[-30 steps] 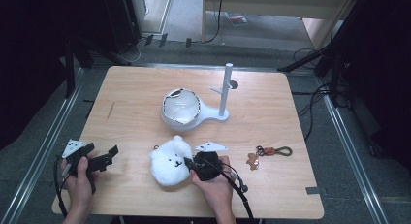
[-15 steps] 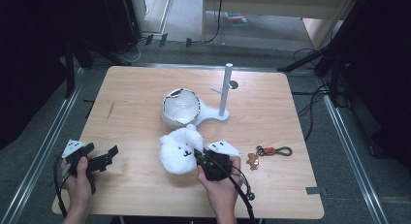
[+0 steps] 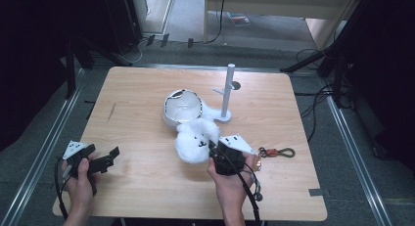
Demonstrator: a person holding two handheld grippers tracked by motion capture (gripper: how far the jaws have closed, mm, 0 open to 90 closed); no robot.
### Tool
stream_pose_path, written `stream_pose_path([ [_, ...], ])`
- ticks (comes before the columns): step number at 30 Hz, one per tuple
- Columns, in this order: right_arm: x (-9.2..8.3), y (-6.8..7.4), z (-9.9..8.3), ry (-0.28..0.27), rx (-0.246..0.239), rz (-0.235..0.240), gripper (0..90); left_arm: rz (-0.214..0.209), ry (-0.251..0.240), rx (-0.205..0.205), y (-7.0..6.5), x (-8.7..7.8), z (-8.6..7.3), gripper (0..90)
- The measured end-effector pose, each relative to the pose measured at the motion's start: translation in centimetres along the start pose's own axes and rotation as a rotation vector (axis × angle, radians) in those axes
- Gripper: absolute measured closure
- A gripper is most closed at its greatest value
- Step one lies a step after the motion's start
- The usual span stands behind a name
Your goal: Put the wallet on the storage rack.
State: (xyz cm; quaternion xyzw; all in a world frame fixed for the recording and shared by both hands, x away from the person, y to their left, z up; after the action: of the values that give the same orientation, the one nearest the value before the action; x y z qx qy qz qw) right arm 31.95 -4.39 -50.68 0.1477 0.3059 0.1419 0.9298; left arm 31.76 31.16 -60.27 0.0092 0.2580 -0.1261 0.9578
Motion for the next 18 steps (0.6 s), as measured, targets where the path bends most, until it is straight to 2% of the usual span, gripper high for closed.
stream_pose_path([
  [8, -0.4, -0.4, 2.0, -0.028, -0.029, -0.062, 78.2, 0.001, 0.000, 0.000, 0.0, 0.0, 0.0, 0.5],
  [11, -0.5, -0.5, 2.5, -0.032, -0.022, -0.072, 78.2, 0.001, 0.000, 0.001, 0.0, 0.0, 0.0, 0.5],
  [18, -0.2, -0.2, 4.2, -0.051, -0.052, -0.094, 78.2, 0.000, 0.000, -0.001, 0.0, 0.0, 0.0, 0.5],
])
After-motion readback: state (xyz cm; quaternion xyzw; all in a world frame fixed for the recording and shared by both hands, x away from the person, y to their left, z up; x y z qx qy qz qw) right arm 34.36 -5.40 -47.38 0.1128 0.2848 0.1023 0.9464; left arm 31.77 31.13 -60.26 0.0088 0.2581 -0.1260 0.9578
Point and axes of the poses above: each handheld gripper's, and its own axes: x roughly forward along the jaws, z roughly out of its top, y roughly to its left, the point moved 10 cm from there along x, roughly forward along the jaws, and after that the axes turned 14 degrees about x, right-handed, at the moved point
